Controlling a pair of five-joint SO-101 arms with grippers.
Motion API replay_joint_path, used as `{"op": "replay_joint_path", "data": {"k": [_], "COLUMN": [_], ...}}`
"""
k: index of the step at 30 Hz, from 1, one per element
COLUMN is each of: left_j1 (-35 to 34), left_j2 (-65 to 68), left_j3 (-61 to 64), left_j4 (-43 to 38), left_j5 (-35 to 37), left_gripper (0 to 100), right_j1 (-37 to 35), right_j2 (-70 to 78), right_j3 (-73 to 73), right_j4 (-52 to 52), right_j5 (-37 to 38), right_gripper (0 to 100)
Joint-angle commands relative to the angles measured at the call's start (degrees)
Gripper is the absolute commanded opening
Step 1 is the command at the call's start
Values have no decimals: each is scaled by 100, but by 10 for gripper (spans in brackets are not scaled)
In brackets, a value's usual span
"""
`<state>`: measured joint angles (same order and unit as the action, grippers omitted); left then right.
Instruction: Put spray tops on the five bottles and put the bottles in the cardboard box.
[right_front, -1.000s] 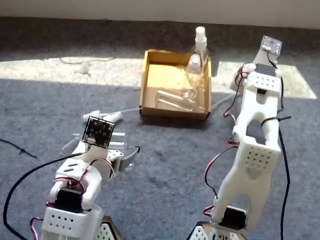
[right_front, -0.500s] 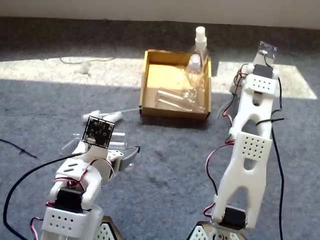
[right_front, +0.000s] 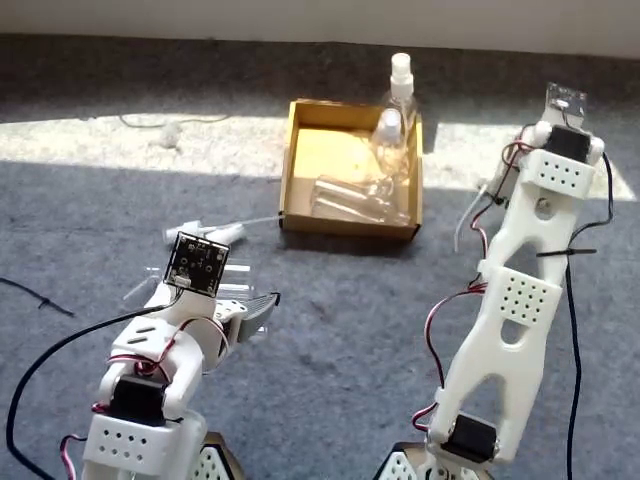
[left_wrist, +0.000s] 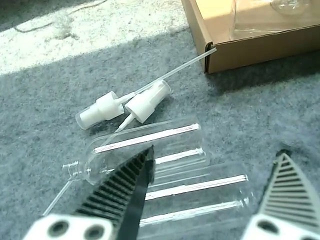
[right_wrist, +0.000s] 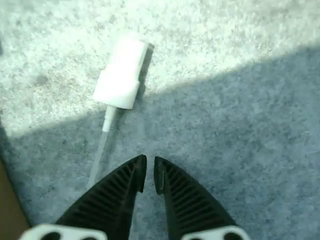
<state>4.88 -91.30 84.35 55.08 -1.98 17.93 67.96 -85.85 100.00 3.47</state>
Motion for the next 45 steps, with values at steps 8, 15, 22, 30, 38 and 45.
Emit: {"op": "replay_joint_path", "data": {"k": [8, 15, 22, 30, 38, 45], "left_j1": [-84, -84, -84, -57, -57, -48], "left_j2": [-92, -92, -92, -92, -92, -92], "left_j3": [-22, -22, -22, 13, 163, 163], "left_j4": [-105, -105, -105, -88, -114, -88], "left_j5": [-18, -26, -26, -26, -35, -35], "left_gripper": [336, 336, 336, 336, 336, 336], "right_j1": [48, -1560, -2642, -3873, -4558, -4602], "right_j2": [-1710, -3688, -5578, -5930, -4875, -3653], "right_j3": [2492, 3187, 5508, 7143, 6167, 4505], "right_j4": [127, 127, 119, -1130, -1736, -1727], "right_j5": [949, 1002, 1626, 2892, 3051, 3051], "right_gripper": [5, 6, 7, 35, 260, 260]}}
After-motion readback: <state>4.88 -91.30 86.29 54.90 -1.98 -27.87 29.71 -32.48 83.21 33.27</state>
